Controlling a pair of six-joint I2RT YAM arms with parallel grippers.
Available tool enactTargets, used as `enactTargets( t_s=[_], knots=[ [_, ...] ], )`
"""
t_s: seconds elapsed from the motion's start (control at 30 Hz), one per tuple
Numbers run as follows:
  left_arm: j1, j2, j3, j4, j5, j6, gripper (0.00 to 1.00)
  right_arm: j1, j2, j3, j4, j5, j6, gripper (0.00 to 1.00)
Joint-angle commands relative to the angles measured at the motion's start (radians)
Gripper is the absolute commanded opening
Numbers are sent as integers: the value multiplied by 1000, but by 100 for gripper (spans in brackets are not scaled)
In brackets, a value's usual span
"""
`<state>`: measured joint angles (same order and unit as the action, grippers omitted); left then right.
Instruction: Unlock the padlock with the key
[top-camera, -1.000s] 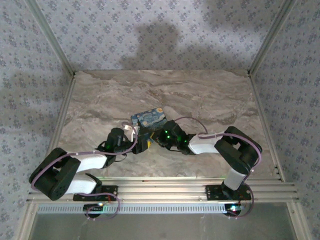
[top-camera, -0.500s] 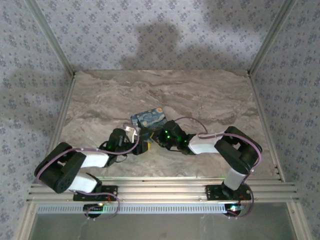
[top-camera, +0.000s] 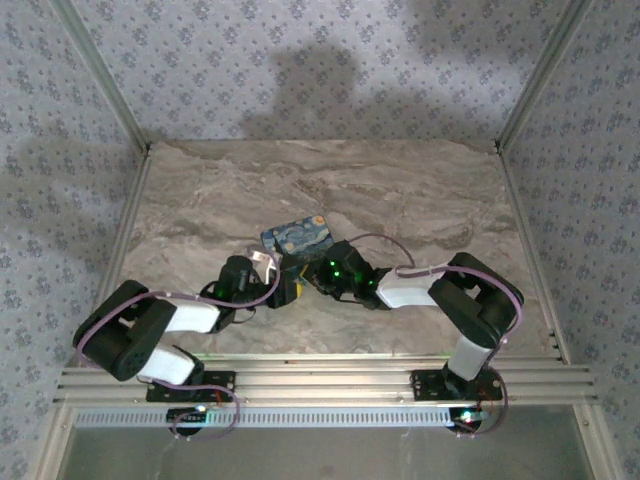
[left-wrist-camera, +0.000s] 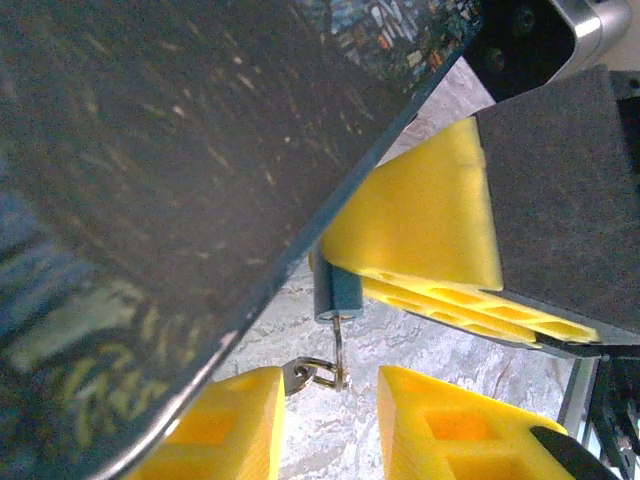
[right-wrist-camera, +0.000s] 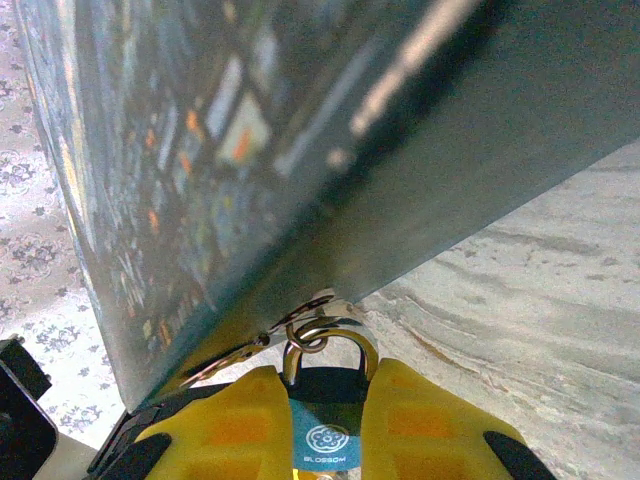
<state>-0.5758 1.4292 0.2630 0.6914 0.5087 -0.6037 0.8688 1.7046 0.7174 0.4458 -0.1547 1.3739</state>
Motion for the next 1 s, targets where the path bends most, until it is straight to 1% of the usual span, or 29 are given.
enactTargets(
  t_s=[0.0, 0.13, 0.3, 0.37, 0.53, 0.57, 0.63, 0.73, 0.83, 0.87, 0.93, 0.97],
  knots=[
    [2, 13, 28, 46, 19, -2, 31, 9, 8, 28, 39, -23, 22, 0],
    [-2, 24, 37, 45, 25, 2, 25, 9, 9, 28, 42, -23, 25, 0],
    [-12, 43, 39, 48, 27, 11, 12, 8, 9, 33, 47, -25, 30, 0],
    [-15, 50, 38, 48, 25, 15, 11, 8, 10, 34, 47, -26, 32, 0],
    [-24, 62, 38, 49, 13, 21, 11, 6, 10, 36, 48, -27, 34, 0],
    [-27, 66, 39, 51, 13, 23, 10, 7, 9, 37, 47, -27, 34, 0],
    [-30, 71, 43, 50, 12, 29, 0, 7, 9, 37, 48, -28, 35, 0],
    [-45, 71, 46, 43, -6, 53, 0, 6, 8, 36, 51, -29, 39, 0],
    [-76, 59, 44, 21, -63, 105, 0, 6, 2, 31, 58, -29, 54, 0],
    [-95, 48, 42, 13, -97, 132, 0, 6, 1, 28, 62, -31, 59, 0],
    [-142, 20, 35, -16, -191, 198, 0, 6, -8, 27, 59, -34, 63, 0],
    [-173, -1, 34, -38, -258, 234, 0, 4, -13, 29, 52, -35, 63, 0]
  ],
)
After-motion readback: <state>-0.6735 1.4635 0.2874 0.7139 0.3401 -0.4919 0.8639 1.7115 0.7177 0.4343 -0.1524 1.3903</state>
